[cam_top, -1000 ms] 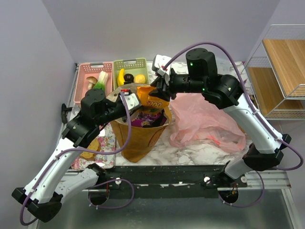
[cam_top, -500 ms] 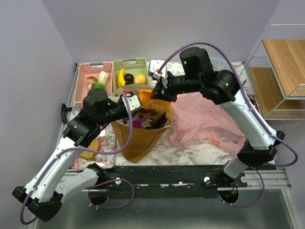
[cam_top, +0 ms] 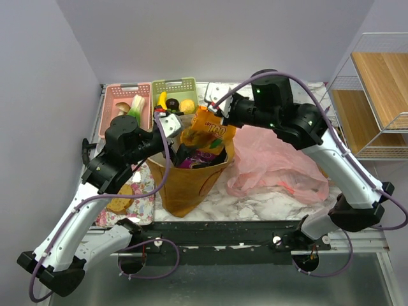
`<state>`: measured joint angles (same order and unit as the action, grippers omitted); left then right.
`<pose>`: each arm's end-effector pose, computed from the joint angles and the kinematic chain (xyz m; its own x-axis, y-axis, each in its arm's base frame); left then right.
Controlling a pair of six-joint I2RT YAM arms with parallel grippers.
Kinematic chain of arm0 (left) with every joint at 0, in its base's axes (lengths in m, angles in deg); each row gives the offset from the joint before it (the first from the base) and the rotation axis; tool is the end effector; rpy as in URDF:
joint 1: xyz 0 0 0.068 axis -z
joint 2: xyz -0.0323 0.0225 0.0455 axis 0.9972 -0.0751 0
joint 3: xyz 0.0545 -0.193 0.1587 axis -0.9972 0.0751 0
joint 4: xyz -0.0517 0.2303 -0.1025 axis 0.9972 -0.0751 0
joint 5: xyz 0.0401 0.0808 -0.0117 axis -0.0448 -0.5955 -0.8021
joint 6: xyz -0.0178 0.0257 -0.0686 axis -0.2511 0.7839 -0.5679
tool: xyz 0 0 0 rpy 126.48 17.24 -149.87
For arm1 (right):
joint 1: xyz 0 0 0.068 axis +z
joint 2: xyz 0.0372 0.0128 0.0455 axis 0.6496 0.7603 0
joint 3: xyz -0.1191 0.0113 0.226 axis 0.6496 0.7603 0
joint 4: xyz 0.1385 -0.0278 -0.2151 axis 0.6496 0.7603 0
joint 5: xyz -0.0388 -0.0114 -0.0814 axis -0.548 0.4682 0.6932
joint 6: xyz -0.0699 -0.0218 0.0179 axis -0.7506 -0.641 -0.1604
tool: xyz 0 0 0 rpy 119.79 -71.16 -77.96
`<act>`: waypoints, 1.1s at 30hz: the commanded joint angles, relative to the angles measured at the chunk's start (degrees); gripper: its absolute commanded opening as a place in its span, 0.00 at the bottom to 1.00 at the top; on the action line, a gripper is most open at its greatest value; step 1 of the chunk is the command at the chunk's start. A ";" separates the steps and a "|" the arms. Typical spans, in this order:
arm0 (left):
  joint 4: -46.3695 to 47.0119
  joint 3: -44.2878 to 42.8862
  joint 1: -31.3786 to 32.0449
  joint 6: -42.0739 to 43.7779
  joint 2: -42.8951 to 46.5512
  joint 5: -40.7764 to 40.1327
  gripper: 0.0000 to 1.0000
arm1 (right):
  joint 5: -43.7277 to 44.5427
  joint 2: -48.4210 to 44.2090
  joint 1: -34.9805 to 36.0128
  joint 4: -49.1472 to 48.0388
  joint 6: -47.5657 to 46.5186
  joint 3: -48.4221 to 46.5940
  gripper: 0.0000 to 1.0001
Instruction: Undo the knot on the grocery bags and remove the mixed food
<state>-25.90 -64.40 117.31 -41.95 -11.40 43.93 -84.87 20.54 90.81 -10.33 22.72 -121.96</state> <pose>0.1676 -0.1358 0.4031 0.0652 0.2150 -0.9744 0.8478 0.5031 0.1677 0.1984 0.2524 0.4714 0.3452 -0.5639 -0.7502 -0.8049 0.2333 -0.5457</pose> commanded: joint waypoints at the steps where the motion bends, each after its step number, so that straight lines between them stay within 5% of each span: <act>1: -3.37 2.16 -1.30 -0.79 -0.05 -1.10 0.96 | 7.02 -6.55 0.19 -15.42 -4.89 -0.51 0.01; 9: -7.99 3.09 -1.29 1.45 -4.25 -0.16 0.95 | 12.78 -7.59 0.15 -27.51 -16.35 -2.24 0.01; 19: -8.06 3.43 -1.29 -0.92 -5.92 1.49 0.94 | 32.93 0.28 -3.70 -37.70 -28.92 -11.61 0.01; 33: -7.59 3.25 -1.29 -1.32 -7.11 2.22 0.94 | 27.86 6.79 -34.43 -39.06 -24.23 -20.50 0.01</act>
<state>-33.81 -61.23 116.13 -43.09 -18.68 44.45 -55.73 26.79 63.12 -42.07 -2.87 -135.09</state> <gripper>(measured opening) 0.939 0.025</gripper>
